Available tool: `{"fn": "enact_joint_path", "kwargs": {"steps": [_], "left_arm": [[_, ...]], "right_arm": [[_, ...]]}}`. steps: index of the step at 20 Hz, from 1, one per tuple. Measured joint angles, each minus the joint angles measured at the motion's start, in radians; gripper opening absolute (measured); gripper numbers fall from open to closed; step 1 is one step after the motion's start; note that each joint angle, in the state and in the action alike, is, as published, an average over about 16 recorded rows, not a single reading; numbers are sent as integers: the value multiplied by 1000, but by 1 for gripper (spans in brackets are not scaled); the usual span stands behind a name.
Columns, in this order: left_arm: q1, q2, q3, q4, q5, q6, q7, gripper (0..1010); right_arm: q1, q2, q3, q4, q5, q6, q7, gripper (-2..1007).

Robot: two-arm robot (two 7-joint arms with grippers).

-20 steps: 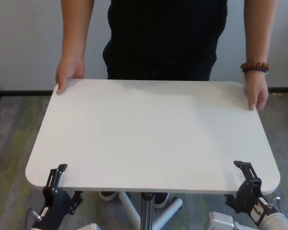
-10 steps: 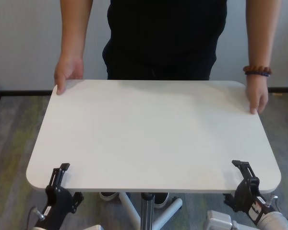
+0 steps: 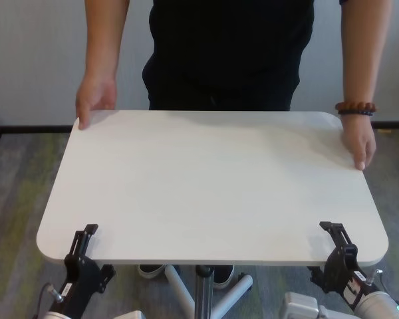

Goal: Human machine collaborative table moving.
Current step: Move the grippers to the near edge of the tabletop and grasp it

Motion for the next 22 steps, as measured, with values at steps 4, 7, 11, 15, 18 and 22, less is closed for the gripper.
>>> {"fn": "enact_joint_path", "kwargs": {"steps": [4,7,11,15,18,22], "left_arm": [[-2,0,0,2,4,1,1,1001],[-1,0,0,1,3,2,1,1001],[0,1,0,-1,0,2,1,1001],[1,1,0,-2,-1,2,1,1001],[1,2,0,-3,-2,3,1,1001],[2,2,0,-4,-4,3,1,1001]], "right_arm": [[7,-7,-1,7,-21,2,10,1000],[13,-12,-3,13,-38,5,16,1000],[20,-19,-6,21,-64,10,22,1000],[27,-27,-11,29,-96,21,25,1000],[33,-33,-16,37,-124,30,24,1000],[39,-44,-26,48,-164,42,17,1000]]}}
